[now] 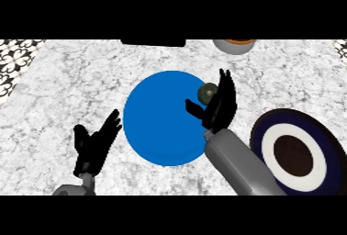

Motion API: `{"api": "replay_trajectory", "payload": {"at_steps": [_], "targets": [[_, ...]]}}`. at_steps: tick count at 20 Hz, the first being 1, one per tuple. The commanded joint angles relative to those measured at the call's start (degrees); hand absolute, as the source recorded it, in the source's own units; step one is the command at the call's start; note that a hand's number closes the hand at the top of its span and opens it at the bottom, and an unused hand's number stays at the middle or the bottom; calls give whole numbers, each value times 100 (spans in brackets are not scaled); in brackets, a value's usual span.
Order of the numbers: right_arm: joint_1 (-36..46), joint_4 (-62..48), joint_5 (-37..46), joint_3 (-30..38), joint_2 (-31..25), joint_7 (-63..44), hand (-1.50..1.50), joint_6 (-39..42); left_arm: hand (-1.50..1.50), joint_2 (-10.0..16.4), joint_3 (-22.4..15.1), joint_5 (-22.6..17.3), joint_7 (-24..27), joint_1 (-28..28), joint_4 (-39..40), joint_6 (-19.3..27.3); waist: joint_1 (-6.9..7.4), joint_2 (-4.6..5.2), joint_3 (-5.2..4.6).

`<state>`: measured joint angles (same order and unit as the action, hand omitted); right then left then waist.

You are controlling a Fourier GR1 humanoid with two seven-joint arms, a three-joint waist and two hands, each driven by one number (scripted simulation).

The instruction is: Pick the squash from the plate and place it in the plate

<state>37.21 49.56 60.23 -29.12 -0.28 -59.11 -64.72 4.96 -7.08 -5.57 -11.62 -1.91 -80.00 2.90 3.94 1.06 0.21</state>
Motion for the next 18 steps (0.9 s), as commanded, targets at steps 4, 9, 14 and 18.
{"api": "replay_trajectory", "payload": {"at_steps": [4,9,14,18], "targets": [[-122,241,-365,-126,26,-4,-150,-1782,0,77,156,-13,43,139,82,38,-208,-72,-14],[-834,1177,-1003,-596,26,384,-150,-2072,0,59,140,-71,113,382,-101,-29,-309,-101,-12],[-1943,2548,-1346,-1678,-349,773,-150,-1982,0,204,397,-150,-267,87,-50,15,-403,-109,-16],[-2691,3290,-1129,-2101,-370,1052,-150,-1640,0,204,450,-148,-35,249,-103,-44,-410,-116,-21]]}}
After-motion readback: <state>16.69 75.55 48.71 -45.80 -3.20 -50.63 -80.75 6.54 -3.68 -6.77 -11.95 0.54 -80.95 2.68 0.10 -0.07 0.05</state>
